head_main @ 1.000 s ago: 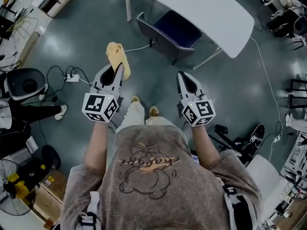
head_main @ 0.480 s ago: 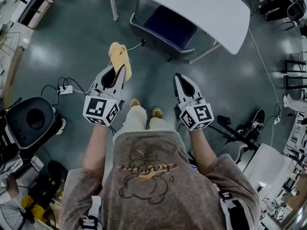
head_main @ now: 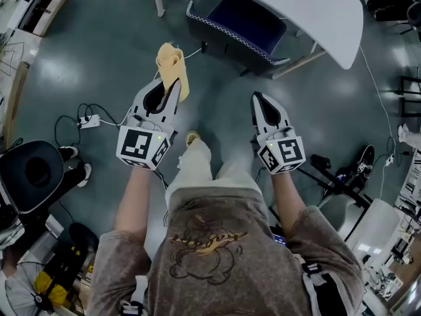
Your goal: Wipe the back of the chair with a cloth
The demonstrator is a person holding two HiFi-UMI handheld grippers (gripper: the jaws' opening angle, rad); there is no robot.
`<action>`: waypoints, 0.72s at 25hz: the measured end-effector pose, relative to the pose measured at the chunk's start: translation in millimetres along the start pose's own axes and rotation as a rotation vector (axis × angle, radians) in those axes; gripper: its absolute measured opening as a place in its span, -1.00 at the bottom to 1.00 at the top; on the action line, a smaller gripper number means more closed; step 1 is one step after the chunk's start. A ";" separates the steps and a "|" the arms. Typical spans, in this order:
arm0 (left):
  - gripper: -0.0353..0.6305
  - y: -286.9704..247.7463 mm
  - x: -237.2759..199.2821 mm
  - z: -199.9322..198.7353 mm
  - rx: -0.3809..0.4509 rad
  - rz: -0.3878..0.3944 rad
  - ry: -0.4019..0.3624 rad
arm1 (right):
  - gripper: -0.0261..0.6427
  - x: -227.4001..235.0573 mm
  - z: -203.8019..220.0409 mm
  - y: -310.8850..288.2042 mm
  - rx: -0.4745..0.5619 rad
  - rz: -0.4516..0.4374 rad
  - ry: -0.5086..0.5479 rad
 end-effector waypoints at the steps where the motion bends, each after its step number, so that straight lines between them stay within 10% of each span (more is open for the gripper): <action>1: -0.74 -4.0 -1.8 9.0 0.003 -0.004 -0.007 | -0.85 2.5 8.4 -4.8 0.006 -0.008 0.005; 18: -0.74 -57.0 -39.0 212.2 0.080 0.049 -0.088 | -0.85 13.1 204.3 -105.4 0.148 -0.152 0.033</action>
Point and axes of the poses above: the fingertips, and each gripper's own axes: y backward along the fingers, x to its right, z out of its underside, the point moved 9 cm from there along y, backward along the fingers, and after that the axes turned 11 degrees about z, right-handed, at the moved point
